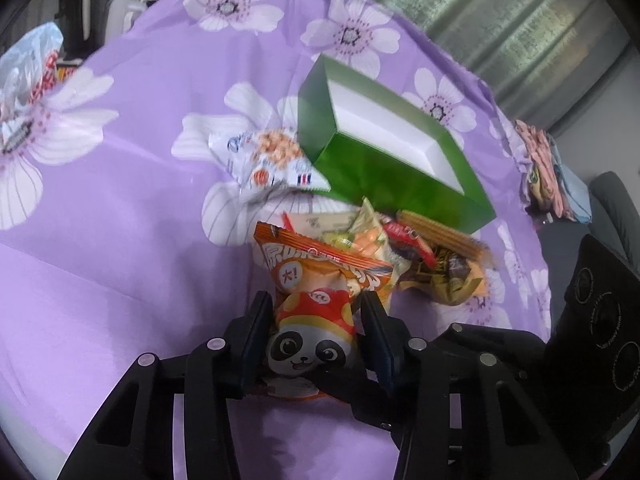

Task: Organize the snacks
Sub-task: 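Close the left tool on the orange panda-print bag and lift it, then carry the panda bag into the green box and open the left tool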

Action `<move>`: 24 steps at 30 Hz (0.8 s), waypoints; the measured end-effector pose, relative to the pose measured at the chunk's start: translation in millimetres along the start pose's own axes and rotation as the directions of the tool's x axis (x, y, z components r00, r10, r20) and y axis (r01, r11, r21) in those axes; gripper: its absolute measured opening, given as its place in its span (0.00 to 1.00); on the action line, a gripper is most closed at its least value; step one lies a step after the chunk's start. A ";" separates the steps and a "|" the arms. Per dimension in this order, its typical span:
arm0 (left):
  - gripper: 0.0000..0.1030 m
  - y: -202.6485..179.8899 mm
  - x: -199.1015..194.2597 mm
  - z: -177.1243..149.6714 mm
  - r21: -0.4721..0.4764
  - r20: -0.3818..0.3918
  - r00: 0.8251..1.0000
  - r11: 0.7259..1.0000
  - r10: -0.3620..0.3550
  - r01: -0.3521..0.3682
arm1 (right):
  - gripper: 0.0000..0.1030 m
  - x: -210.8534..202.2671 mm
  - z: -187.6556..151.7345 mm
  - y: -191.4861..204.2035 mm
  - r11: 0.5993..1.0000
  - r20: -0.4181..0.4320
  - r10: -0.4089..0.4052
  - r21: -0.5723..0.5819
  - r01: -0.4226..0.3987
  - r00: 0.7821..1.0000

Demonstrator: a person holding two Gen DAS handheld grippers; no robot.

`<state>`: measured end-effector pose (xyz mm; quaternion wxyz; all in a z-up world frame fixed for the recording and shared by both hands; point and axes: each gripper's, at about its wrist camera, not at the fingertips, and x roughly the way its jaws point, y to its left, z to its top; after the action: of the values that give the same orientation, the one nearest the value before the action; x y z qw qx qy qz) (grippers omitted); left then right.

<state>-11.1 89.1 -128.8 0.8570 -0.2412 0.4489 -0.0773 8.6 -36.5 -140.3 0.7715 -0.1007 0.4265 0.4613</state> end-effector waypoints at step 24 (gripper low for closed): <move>0.45 -76.3 -14.9 71.4 0.183 0.118 0.990 0.982 -0.078 0.056 | 0.16 -77.1 35.1 -19.4 0.992 0.245 -0.112 -0.024 0.121 0.963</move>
<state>44.1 52.3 -46.7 0.8985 -0.1824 0.3773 -0.1309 27.7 -76.2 -65.4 0.8415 -0.0835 0.3131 0.4322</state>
